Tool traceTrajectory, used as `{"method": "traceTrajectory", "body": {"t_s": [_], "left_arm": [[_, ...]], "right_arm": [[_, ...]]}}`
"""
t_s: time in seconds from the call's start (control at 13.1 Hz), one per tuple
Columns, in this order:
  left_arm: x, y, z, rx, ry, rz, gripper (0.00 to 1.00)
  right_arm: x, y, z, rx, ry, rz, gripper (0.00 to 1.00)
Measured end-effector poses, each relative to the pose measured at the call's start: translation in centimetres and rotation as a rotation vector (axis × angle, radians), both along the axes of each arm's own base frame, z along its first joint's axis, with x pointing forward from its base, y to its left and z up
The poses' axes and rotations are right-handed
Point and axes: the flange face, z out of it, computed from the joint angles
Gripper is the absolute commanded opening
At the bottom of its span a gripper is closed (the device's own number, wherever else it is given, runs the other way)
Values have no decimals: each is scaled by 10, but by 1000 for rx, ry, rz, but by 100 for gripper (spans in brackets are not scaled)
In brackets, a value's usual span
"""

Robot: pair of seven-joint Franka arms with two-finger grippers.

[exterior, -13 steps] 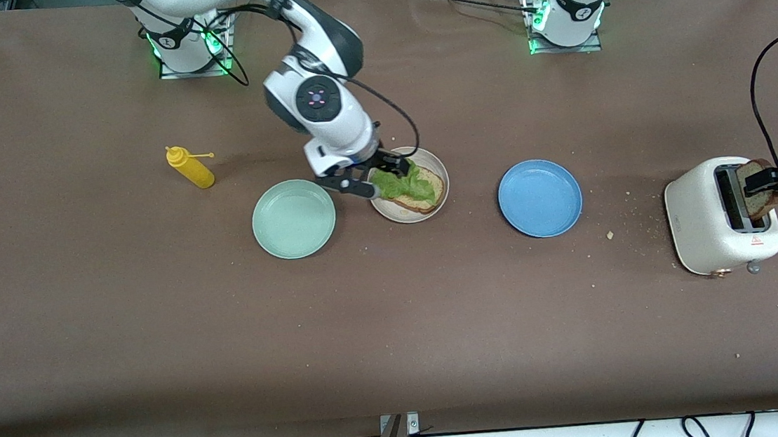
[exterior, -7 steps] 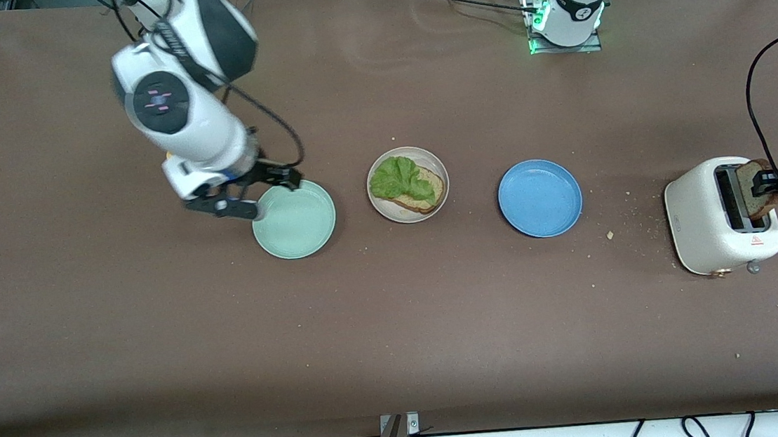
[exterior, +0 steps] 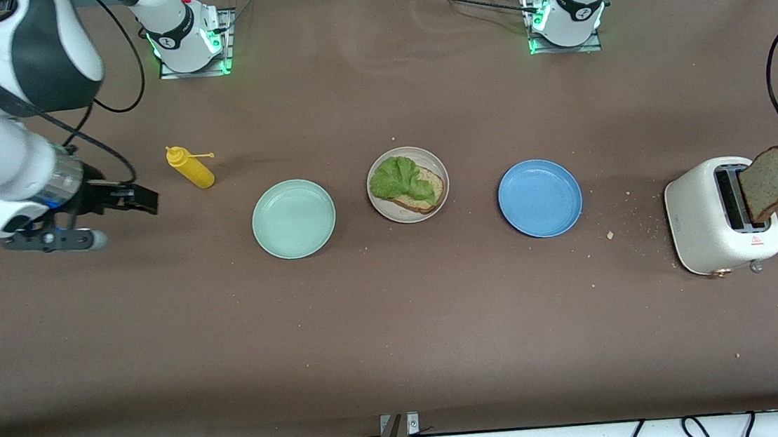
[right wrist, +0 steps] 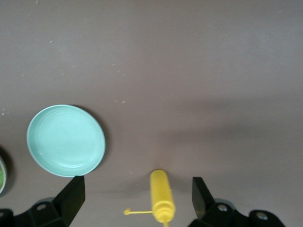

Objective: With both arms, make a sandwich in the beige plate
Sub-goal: 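Grasp the toaster slice with the left gripper while the right gripper withdraws, then lift the toast out and carry it with the left gripper to the plate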

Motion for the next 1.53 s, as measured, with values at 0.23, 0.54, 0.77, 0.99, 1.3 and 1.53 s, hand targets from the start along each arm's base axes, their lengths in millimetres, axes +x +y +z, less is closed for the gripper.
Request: {"method": "traceTrajectory", "body": {"t_s": [0.23, 0.54, 0.77, 0.99, 1.3, 1.53], "left_arm": [[0, -65, 44, -24, 45, -92, 0], [3, -170, 57, -82, 84, -260, 0], [2, -236, 37, -279, 131, -299, 0], [4, -296, 5, -453, 223, -187, 0], [4, -406, -64, -665, 352, -97, 0], [3, -462, -117, -816, 413, -38, 0]], "right_arm": [[3, -22, 2, -37, -6, 2, 100], [5, -55, 4, -42, -10, -53, 100], [6, -62, 4, -39, -10, -67, 100], [6, -61, 4, -39, -10, -66, 100], [7, -61, 6, -39, -15, -65, 100], [10, -57, 19, -37, -41, -59, 100]]}}
